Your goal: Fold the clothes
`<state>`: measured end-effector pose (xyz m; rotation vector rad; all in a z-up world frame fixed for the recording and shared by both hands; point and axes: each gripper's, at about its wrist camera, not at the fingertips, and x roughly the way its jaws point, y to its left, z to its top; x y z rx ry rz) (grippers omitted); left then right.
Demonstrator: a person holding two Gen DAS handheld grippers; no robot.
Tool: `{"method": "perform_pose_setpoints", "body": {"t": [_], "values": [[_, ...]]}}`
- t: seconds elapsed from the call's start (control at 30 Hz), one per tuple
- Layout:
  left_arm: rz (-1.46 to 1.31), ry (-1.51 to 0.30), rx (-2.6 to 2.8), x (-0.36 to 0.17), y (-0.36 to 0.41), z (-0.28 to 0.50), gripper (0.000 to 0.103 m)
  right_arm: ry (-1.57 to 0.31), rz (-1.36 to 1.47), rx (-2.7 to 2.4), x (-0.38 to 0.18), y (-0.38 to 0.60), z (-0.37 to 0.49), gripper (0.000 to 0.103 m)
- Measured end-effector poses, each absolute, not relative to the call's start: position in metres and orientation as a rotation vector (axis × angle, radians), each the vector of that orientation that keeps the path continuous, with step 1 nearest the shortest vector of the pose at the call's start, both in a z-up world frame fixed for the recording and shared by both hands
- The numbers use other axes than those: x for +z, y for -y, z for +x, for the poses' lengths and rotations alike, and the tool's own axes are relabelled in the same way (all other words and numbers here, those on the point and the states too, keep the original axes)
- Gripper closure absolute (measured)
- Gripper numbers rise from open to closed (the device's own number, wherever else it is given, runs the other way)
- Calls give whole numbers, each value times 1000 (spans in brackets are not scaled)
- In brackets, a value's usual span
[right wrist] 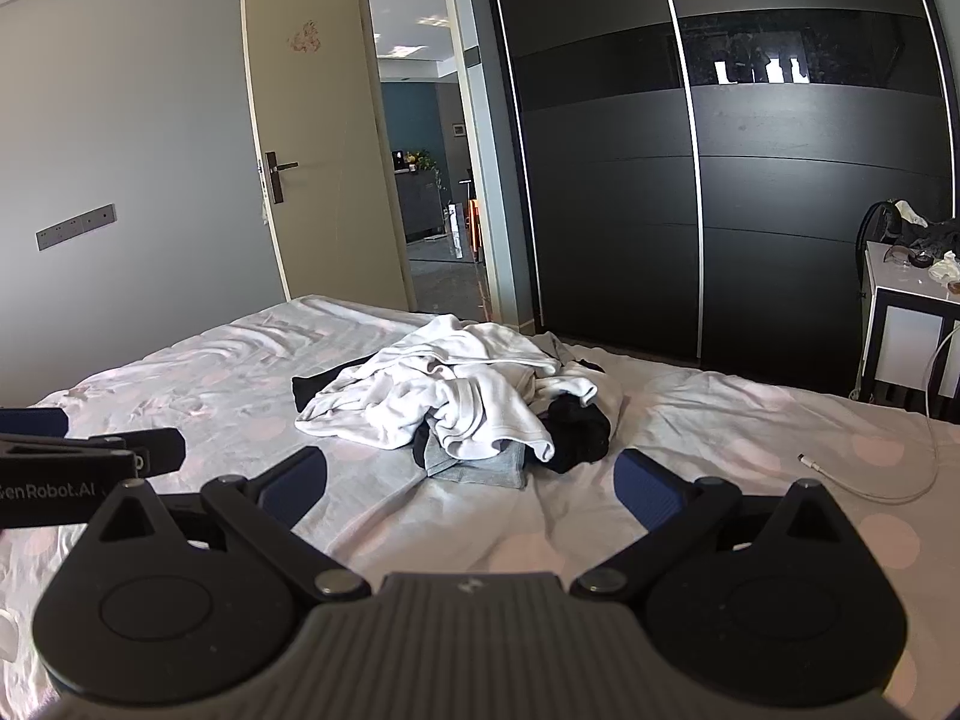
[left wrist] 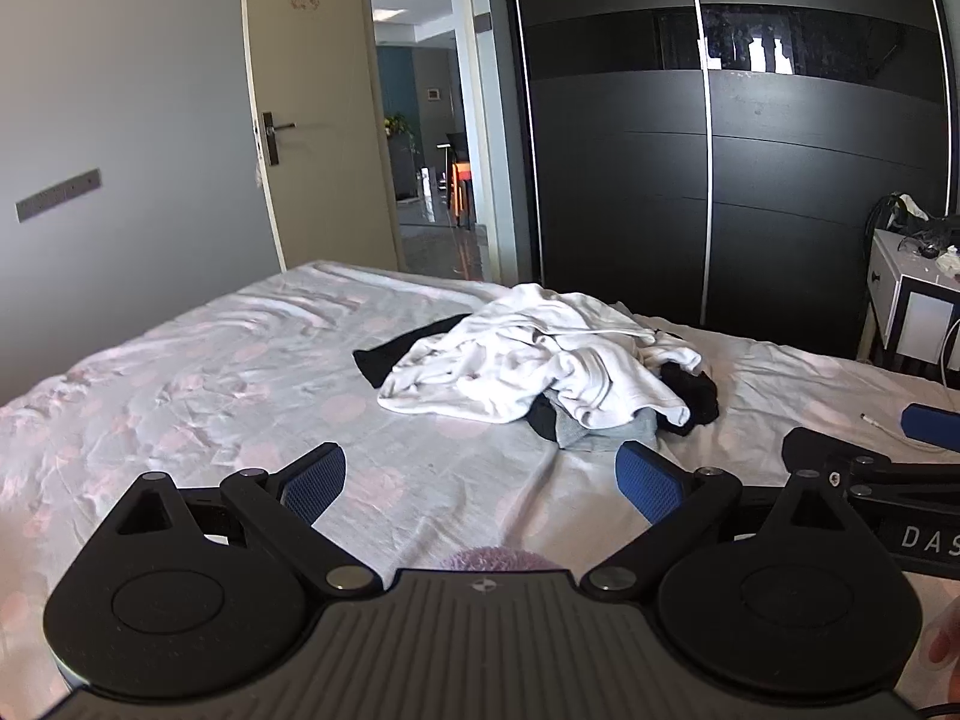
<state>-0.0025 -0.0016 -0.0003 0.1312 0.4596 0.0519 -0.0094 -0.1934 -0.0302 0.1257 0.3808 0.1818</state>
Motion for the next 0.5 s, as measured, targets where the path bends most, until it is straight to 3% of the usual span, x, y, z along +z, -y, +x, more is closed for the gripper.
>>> {"method": "perform_pose_setpoints", "body": {"t": [0.5], "values": [[77,-526,68,-9,-7,-4,4,-390,108,200,-32,186,-10,1]]}}
